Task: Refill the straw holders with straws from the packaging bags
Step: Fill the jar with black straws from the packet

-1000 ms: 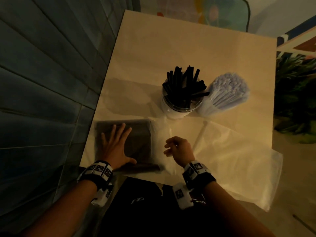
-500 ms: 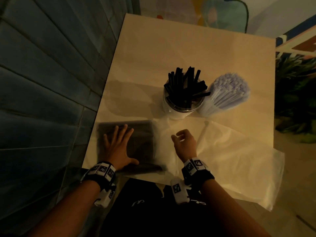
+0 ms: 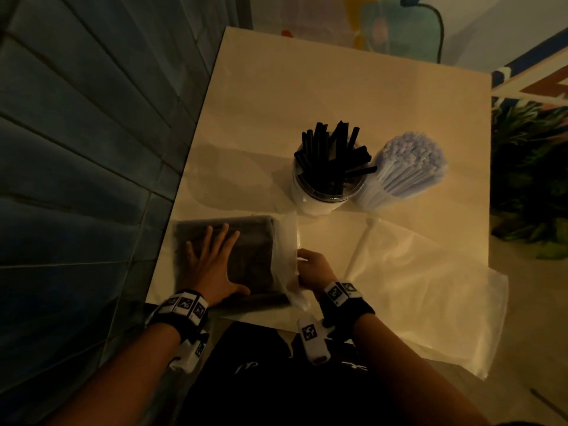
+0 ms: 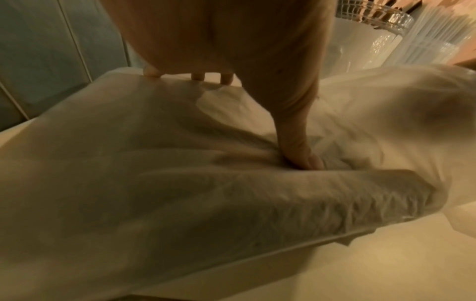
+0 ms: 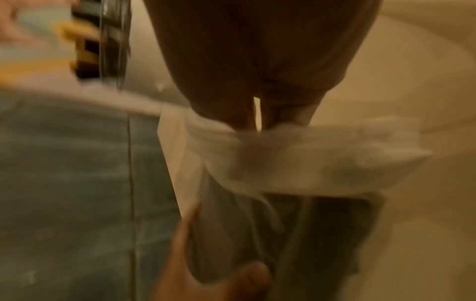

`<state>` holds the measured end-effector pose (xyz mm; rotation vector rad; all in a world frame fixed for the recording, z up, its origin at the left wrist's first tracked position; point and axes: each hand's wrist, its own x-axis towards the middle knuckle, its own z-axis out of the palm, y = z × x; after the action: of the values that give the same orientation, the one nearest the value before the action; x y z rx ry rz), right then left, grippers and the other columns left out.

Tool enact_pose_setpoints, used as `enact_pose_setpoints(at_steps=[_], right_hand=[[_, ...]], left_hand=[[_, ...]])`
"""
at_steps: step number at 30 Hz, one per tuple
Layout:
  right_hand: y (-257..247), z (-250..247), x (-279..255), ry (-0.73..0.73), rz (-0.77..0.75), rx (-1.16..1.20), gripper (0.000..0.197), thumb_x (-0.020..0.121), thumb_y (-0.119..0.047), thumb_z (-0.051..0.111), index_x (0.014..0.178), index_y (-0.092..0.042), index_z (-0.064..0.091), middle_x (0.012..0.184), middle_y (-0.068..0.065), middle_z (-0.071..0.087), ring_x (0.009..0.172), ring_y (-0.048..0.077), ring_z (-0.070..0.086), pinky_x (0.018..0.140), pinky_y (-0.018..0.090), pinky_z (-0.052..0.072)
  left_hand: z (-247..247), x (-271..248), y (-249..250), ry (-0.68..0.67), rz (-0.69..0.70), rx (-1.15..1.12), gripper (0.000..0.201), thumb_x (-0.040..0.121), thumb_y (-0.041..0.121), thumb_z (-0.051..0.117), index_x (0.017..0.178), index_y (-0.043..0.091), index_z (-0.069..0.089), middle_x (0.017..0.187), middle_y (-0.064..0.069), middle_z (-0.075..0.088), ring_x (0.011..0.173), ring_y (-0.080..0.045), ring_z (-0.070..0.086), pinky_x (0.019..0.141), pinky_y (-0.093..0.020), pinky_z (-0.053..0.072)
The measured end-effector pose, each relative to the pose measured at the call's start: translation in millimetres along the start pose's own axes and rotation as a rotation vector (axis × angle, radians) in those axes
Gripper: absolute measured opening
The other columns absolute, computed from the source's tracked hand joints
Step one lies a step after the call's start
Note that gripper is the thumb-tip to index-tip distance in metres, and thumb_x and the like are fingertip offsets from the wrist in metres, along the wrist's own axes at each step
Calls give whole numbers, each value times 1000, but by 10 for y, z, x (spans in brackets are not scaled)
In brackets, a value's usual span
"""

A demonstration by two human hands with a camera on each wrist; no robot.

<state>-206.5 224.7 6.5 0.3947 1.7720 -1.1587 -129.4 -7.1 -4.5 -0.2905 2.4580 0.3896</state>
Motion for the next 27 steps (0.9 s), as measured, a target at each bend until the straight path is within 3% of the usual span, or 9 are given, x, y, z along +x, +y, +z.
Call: enact_pose_setpoints(at_steps=[5, 10, 13, 16, 18, 22, 23, 25, 27], right_hand=[[-6, 252, 156, -31, -75, -275, 31, 88, -21, 61, 119, -22, 64, 113, 11, 69, 104, 31, 65, 85, 35, 52], [5, 195, 227, -39, -151, -288, 29, 94, -11, 56, 122, -17, 64, 115, 13, 69, 105, 27, 64, 83, 28, 47], [57, 84, 194, -102, -151, -163, 30, 95, -7, 60, 125, -6, 62, 110, 10, 66, 91, 13, 63, 73, 17, 50], [117, -27, 174, -50, -91, -18, 25, 91, -10, 65, 116, -7, 67, 108, 12, 68, 101, 28, 64, 93, 43, 55], [126, -64, 162, -10, -93, 56, 29, 89, -6, 66, 119, -6, 66, 107, 13, 68, 103, 31, 64, 93, 48, 55], [-1, 68, 110, -65, -220, -126, 36, 92, -12, 65, 126, -13, 57, 105, 0, 64, 93, 12, 62, 74, 16, 49], [-36, 124, 114, -59, -241, -165, 34, 91, -13, 66, 124, -17, 58, 102, -1, 64, 91, 12, 63, 76, 18, 51], [-58, 197, 133, -10, -246, -171, 30, 87, -13, 68, 115, -22, 63, 101, 2, 69, 93, 20, 66, 84, 36, 56], [-59, 202, 126, 26, -255, -186, 23, 87, -13, 68, 109, -18, 67, 100, 6, 71, 92, 22, 65, 87, 43, 54]], left_hand=[[2, 7, 39, -7, -6, -7, 137, 52, 68, 81, 154, 37, -5, 159, 12, -28, 146, -21, -28, 114, -69, -5], [-16, 4, 63, -4, -3, -20, 138, 51, 68, 82, 154, 36, -4, 159, 12, -27, 146, -21, -28, 113, -69, -6], [-12, -1, 76, -6, 7, -21, 138, 51, 69, 82, 155, 36, -3, 160, 12, -26, 147, -20, -27, 114, -69, -5], [0, -7, 84, -6, 16, -23, 137, 52, 70, 81, 155, 35, -3, 160, 12, -26, 147, -21, -27, 114, -68, -6], [2, -4, 93, -7, 16, -26, 138, 52, 69, 81, 155, 34, -3, 160, 11, -25, 147, -21, -26, 114, -68, -7], [-8, -3, 98, -17, 16, -11, 138, 52, 69, 81, 155, 34, -5, 160, 11, -27, 147, -22, -27, 114, -68, -7], [-10, -2, 99, -19, 12, -7, 139, 52, 69, 81, 155, 35, -6, 159, 11, -27, 147, -22, -27, 114, -68, -7], [-21, -2, 102, -19, 7, 7, 139, 52, 70, 80, 154, 35, -7, 159, 10, -27, 147, -22, -27, 114, -69, -6], [-25, 5, 94, -16, 7, 10, 138, 52, 71, 79, 154, 35, -7, 160, 10, -26, 147, -22, -27, 114, -69, -5]])
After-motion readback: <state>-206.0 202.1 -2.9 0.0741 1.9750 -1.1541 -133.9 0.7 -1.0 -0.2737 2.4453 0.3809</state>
